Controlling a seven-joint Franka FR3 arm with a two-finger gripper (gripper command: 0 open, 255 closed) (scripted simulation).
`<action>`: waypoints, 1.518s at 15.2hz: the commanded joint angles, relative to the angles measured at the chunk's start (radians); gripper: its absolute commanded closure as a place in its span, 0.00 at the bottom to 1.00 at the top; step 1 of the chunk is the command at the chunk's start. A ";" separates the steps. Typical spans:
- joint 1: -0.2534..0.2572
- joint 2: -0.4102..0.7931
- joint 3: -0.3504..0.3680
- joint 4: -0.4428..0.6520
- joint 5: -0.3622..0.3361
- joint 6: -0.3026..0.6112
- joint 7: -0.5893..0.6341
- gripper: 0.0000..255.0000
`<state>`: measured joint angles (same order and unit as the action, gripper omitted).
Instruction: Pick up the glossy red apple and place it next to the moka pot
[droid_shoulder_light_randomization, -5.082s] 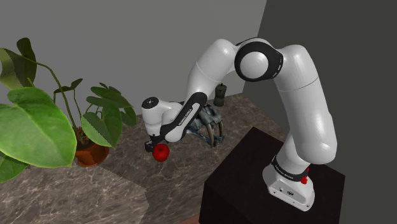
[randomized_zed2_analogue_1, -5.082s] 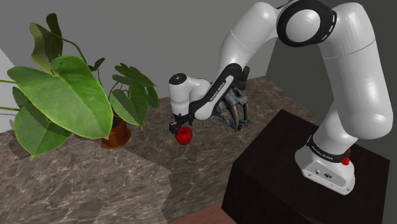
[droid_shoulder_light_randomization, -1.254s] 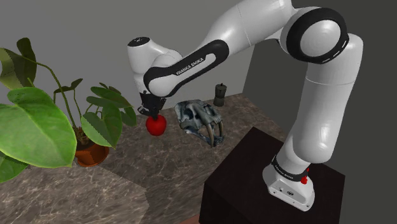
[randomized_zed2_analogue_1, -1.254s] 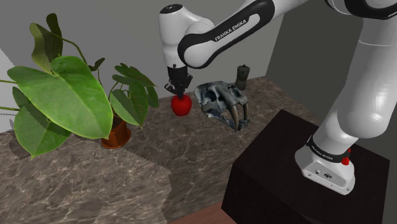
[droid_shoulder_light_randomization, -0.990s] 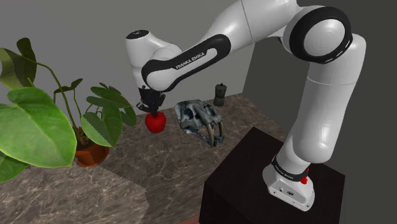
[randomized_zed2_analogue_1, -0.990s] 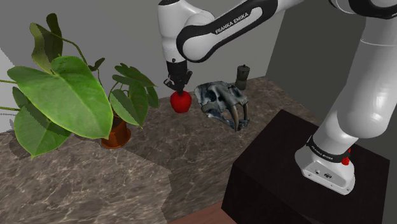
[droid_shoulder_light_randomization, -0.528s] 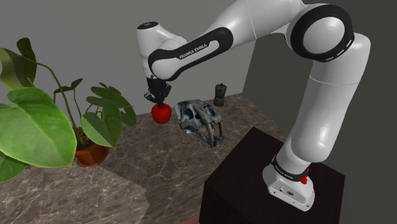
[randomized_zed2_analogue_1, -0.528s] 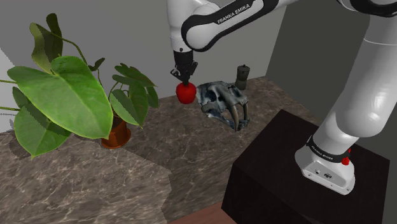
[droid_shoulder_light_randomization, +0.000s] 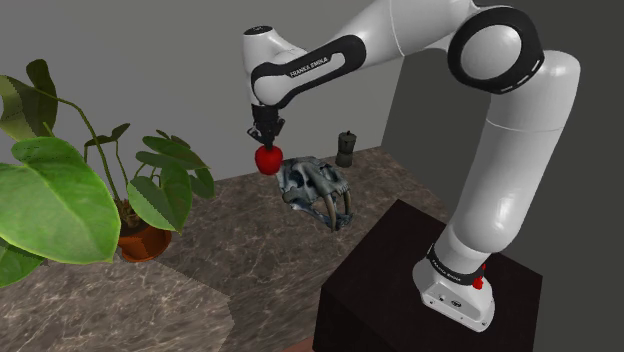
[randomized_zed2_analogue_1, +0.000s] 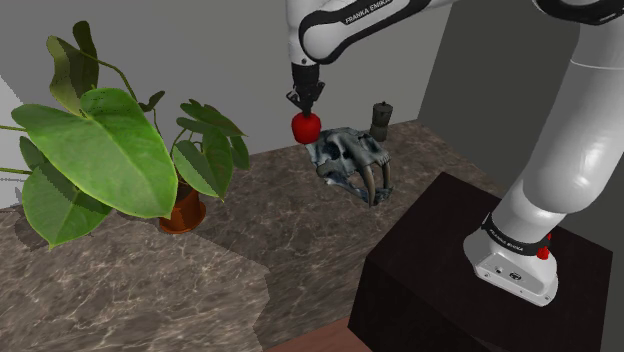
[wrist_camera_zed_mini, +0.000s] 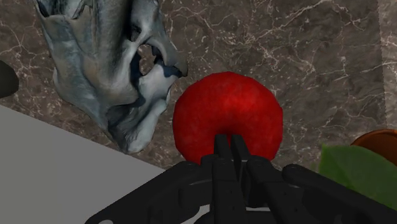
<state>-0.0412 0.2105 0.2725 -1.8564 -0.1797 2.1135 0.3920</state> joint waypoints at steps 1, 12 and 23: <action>-0.027 0.011 -0.017 0.011 0.003 0.006 -0.047 1.00; -0.161 0.138 -0.096 0.192 0.020 -0.026 -0.279 1.00; -0.278 0.384 -0.150 0.573 0.038 -0.145 -0.486 1.00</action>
<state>-0.3070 0.5654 0.1273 -1.3392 -0.1444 1.9928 -0.0706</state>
